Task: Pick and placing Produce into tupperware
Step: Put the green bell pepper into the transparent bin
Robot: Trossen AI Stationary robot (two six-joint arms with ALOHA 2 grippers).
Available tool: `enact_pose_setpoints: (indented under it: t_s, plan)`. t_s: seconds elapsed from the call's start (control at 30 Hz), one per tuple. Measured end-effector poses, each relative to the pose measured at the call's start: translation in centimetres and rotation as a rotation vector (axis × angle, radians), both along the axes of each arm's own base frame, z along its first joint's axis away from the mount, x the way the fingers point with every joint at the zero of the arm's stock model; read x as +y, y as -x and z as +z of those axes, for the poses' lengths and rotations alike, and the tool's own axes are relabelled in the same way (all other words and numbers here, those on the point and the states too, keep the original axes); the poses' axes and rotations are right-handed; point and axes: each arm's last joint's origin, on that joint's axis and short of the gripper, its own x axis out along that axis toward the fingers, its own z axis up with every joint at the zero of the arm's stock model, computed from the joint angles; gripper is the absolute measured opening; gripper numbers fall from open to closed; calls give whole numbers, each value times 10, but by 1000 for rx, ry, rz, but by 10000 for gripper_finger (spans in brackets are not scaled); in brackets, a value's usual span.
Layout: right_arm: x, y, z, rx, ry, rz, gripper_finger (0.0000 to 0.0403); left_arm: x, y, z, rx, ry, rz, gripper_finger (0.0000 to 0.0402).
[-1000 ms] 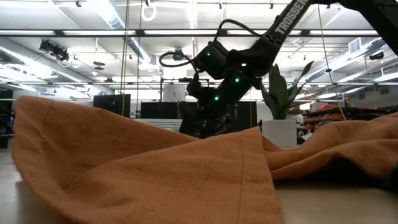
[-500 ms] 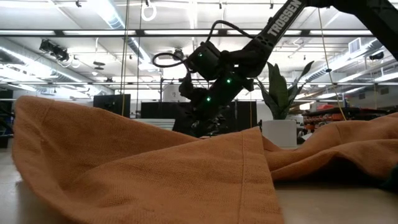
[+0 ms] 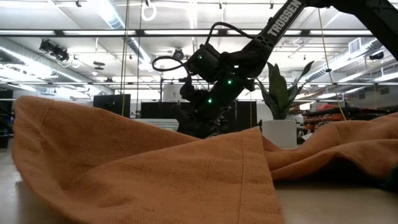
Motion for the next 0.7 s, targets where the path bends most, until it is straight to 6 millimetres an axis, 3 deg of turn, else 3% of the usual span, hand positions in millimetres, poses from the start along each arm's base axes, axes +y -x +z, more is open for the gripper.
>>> enact_pose_setpoints:
  t_s: [0.7]
  plan:
    - [11, -2, 0, -16, -26, 7, 212, 0, 0, 0, 10, -10, -5, 172]
